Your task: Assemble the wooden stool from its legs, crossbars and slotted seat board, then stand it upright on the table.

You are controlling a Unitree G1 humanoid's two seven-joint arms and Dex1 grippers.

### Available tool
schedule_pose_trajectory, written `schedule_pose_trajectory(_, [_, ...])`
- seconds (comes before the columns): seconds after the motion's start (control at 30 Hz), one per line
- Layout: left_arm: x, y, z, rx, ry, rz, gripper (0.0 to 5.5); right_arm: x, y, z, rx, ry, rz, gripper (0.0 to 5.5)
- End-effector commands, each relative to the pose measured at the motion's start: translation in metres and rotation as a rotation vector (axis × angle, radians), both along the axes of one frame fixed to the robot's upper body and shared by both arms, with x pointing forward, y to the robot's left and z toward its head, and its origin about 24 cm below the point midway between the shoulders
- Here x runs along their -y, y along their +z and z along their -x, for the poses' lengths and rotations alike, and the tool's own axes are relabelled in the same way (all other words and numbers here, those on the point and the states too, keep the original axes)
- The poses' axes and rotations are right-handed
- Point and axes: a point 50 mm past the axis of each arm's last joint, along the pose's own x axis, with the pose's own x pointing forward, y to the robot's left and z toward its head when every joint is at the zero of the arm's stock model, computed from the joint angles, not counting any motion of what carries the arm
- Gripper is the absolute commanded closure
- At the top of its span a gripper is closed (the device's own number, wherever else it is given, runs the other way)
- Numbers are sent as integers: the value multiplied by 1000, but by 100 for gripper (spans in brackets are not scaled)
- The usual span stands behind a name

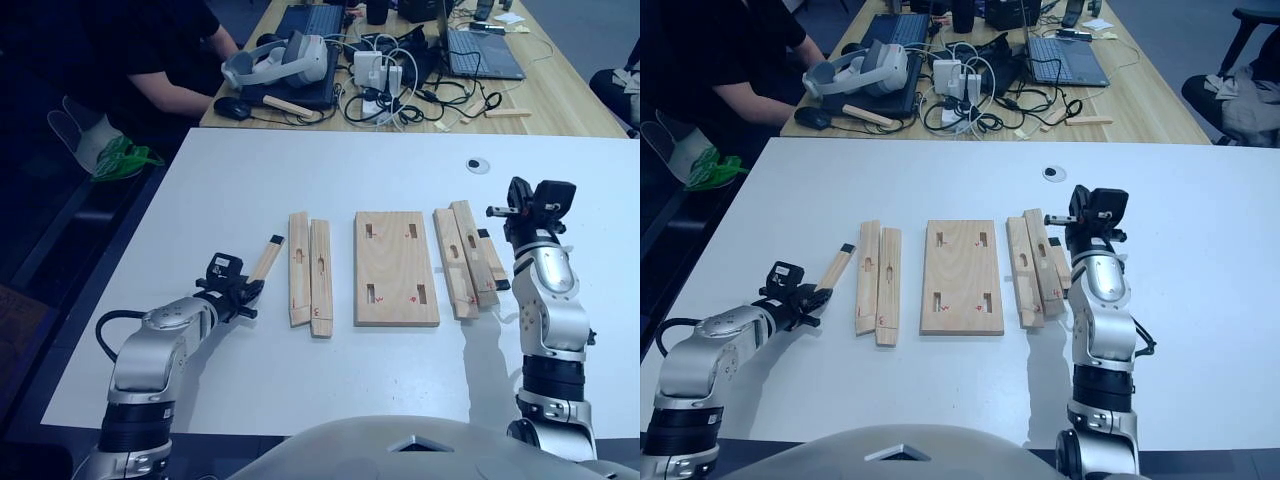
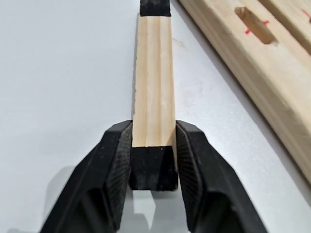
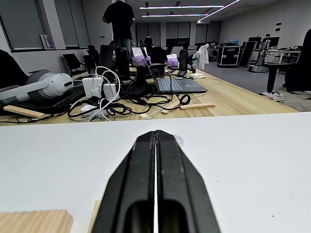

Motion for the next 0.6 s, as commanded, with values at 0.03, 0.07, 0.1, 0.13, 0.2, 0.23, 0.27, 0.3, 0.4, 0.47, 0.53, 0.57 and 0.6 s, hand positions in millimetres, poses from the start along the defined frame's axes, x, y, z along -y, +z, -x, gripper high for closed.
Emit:
schedule_pose_trajectory(0.03, [-5, 7, -16, 87, 86, 39, 422, 0, 25, -17, 39, 85, -4, 520])
schedule_pose_trajectory(0.07, [-6, 20, -28, 180, 90, 49, 422, -6, 31, -24, 36, 142, -29, 502])
schedule_pose_trajectory(0.1, [-7, 31, -38, 259, 87, 66, 422, -12, 36, -29, 34, 195, -55, 483])
schedule_pose_trajectory(0.13, [-6, 40, -45, 321, 80, 79, 422, -17, 40, -33, 29, 247, -88, 468])
schedule_pose_trajectory(0.2, [-1, 66, -62, 479, 22, 96, 422, -33, 53, -37, 35, 398, -196, 433])
schedule_pose_trajectory(0.23, [1, 74, -67, 535, -1, 99, 422, -39, 58, -37, 38, 458, -233, 413])
schedule_pose_trajectory(0.27, [5, 87, -73, 606, -31, 114, 422, -45, 65, -35, 47, 534, -278, 400])
schedule_pose_trajectory(0.3, [10, 98, -79, 674, -66, 133, 422, -51, 74, -32, 64, 610, -329, 383])
schedule_pose_trajectory(0.4, [33, 132, -92, 853, -175, 196, 422, -64, 101, -21, 118, 824, -471, 333])
schedule_pose_trajectory(0.47, [52, 147, -96, 940, -275, 245, 422, -72, 114, -16, 138, 939, -536, 296])
schedule_pose_trajectory(0.53, [74, 156, -97, 998, -407, 294, 422, -79, 127, -15, 165, 1014, -610, 259])
schedule_pose_trajectory(0.57, [83, 157, -96, 1009, -472, 302, 422, -82, 133, -14, 178, 1047, -650, 247])
schedule_pose_trajectory(0.6, [88, 155, -96, 1011, -518, 301, 422, -83, 137, -14, 187, 1070, -680, 232])
